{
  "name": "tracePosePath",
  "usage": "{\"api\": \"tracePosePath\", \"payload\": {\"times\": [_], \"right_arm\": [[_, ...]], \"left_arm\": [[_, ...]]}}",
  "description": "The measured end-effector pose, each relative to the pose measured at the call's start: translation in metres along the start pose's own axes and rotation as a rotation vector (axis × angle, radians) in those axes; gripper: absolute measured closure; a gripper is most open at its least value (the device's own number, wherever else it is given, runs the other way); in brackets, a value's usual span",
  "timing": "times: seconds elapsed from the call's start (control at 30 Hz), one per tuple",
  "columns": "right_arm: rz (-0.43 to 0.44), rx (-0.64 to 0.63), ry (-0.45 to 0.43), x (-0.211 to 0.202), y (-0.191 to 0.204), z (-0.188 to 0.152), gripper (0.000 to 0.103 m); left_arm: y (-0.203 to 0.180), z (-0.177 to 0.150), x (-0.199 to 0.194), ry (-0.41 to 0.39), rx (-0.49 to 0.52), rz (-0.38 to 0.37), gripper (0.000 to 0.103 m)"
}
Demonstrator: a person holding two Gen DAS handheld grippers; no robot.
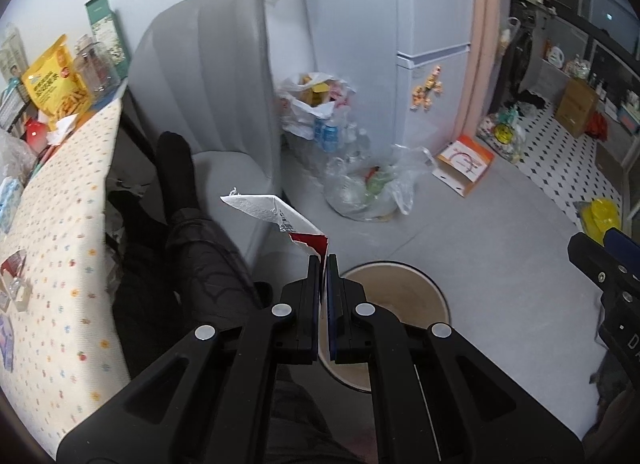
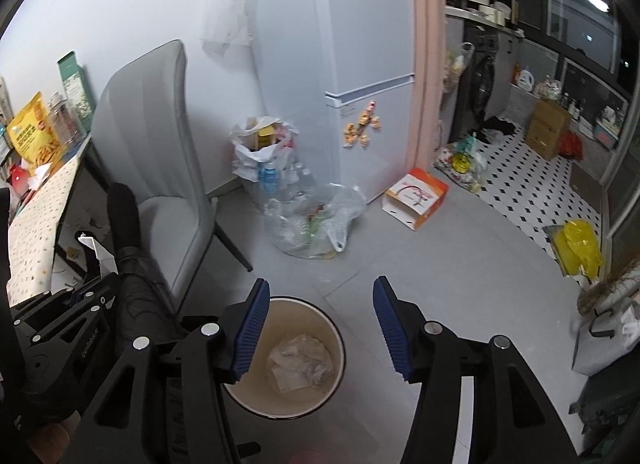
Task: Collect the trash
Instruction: 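Open the right gripper over the bin, then open the left gripper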
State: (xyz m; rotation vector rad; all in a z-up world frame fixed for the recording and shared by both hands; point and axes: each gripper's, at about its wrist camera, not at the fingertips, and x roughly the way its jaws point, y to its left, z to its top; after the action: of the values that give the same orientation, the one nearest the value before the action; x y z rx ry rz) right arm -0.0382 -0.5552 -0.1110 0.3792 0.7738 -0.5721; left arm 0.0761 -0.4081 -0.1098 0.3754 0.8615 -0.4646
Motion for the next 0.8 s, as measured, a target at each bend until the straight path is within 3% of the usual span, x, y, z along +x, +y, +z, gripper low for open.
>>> {"api": "tracePosePath", "payload": {"times": [0.47, 0.53, 0.6, 0.67, 0.8], "right_arm": [[-0.027, 0.067, 0.001, 0.002, -0.028, -0.001, 0.046], [-0.027, 0.075, 0.005, 0.002, -0.029, -0.002, 0.046], [-0.030, 0.078, 0.001, 0.001, -0.031, -0.003, 0.044], [-0.033, 0.082, -0.005, -0.001, -0.033, -0.003, 0.044], [-0.034, 0.088, -0.006, -0.002, -0.035, -0.004, 0.044]], "left_arm": [[-0.024, 0.013, 0.012, 0.038, 0.019, -0.105, 0.097], [-0.025, 0.015, 0.013, 0.034, 0.016, -0.106, 0.091], [-0.024, 0.015, 0.013, 0.038, -0.002, -0.130, 0.070], [-0.024, 0.015, 0.011, 0.026, -0.009, -0.154, 0.060], [-0.021, 0.015, 0.006, 0.017, -0.006, -0.164, 0.047]]}}
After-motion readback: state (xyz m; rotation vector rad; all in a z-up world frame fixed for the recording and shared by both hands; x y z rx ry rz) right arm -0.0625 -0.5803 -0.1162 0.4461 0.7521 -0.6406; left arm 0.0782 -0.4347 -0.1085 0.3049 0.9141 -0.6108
